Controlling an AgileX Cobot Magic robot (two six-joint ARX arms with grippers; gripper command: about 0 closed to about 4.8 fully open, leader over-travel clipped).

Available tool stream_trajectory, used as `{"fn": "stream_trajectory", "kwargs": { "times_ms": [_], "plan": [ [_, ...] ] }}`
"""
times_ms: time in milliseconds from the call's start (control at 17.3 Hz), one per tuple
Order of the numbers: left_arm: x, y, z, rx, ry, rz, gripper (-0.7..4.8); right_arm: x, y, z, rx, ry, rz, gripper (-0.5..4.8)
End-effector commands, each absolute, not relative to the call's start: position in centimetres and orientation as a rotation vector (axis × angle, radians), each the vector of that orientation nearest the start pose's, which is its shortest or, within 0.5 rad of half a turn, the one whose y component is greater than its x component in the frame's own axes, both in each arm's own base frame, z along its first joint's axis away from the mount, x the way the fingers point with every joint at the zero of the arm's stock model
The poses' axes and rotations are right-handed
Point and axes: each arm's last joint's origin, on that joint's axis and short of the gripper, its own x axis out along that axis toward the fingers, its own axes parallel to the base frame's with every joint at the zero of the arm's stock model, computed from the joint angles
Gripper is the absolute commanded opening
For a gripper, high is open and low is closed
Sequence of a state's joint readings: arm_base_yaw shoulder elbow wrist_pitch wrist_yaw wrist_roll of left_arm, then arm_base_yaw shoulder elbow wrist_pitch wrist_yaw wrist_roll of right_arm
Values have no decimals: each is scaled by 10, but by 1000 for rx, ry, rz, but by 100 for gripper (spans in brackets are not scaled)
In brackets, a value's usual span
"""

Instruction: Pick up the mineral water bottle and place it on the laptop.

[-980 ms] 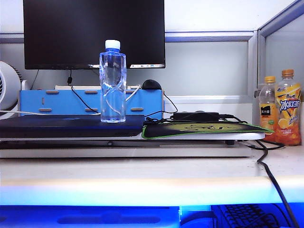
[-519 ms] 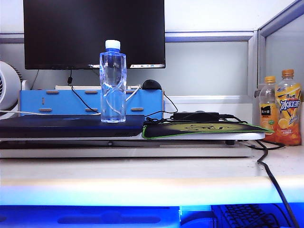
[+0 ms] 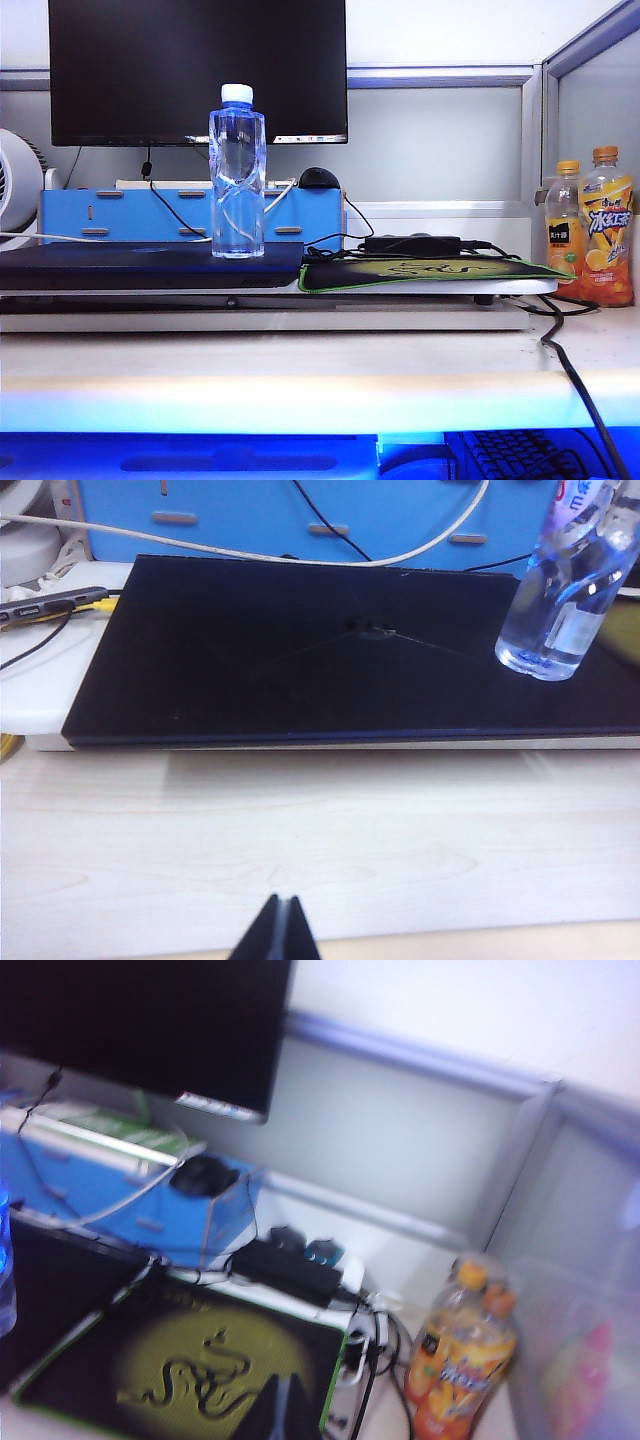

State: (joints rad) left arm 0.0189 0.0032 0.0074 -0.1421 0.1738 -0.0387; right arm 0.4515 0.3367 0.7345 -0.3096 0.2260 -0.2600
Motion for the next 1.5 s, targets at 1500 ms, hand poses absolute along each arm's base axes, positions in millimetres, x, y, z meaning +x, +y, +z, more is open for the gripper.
{"fn": "stream_trajectory", "kwargs": {
  "times_ms": [1500],
  "plan": [
    [96,-3,152,-51,145,-158,-2,94,9,151,92,210,158,-5]
  ]
}}
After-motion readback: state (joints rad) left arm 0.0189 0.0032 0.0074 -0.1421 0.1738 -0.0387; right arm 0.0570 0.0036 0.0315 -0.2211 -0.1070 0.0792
